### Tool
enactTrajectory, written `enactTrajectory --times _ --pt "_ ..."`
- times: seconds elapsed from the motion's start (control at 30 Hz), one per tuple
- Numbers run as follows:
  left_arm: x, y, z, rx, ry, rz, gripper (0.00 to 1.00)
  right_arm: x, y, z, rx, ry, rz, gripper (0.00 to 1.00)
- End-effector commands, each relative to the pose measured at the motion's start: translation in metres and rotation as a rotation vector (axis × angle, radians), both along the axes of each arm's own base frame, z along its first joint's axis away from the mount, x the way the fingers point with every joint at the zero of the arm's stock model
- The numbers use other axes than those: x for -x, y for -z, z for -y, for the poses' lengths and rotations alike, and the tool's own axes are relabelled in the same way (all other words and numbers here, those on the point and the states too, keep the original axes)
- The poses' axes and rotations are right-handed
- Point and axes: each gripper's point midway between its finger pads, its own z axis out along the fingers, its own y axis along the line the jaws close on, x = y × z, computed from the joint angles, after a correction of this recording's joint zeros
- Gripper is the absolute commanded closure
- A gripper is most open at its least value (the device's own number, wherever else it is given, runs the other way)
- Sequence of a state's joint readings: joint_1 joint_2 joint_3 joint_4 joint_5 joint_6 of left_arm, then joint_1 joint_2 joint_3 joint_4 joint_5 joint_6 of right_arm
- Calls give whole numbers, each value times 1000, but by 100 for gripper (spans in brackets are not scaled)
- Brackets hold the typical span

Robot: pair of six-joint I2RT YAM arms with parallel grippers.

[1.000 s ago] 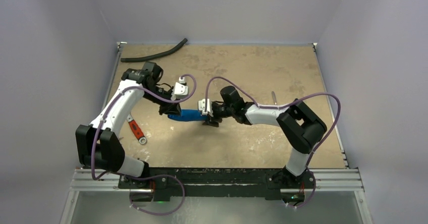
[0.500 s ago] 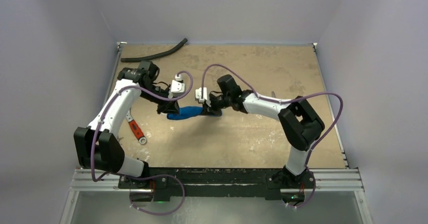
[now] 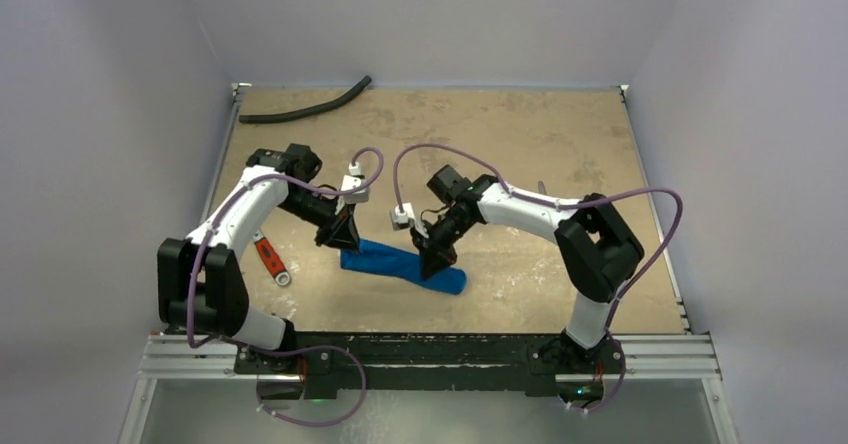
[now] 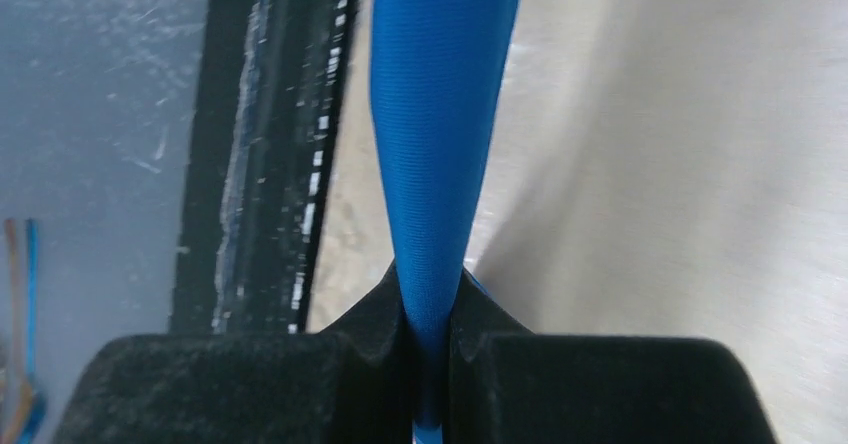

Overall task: Fold the napkin into a case and place the utensils inside
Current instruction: Turn over the smaller rectangle folded napkin at the center of the board.

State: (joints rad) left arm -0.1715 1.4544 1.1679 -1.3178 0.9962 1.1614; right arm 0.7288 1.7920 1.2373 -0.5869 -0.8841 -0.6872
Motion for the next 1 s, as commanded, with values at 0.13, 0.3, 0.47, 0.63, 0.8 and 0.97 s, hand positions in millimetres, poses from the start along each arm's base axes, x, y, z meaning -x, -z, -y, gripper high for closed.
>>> enactTrajectory --times 0.13,0.3,0.47,0.63,0.8,0.97 --pt "-8 36 2 -11 -79 -202 100 33 38 0 139 -78 -202 93" --pt "-34 60 -7 -66 -123 -197 100 4 48 -11 140 -76 -197 90" --pt "-54 93 -21 -113 -113 -245 100 -29 63 -15 132 -59 -200 81" --pt "-68 116 -25 -141 -150 -286 100 -40 71 -16 122 -45 -189 63" --pt "-73 135 -27 -161 -217 -360 100 -48 67 -17 111 -13 -149 1" --pt "-77 148 -32 -189 -291 -414 100 -70 65 -9 144 84 -80 1"
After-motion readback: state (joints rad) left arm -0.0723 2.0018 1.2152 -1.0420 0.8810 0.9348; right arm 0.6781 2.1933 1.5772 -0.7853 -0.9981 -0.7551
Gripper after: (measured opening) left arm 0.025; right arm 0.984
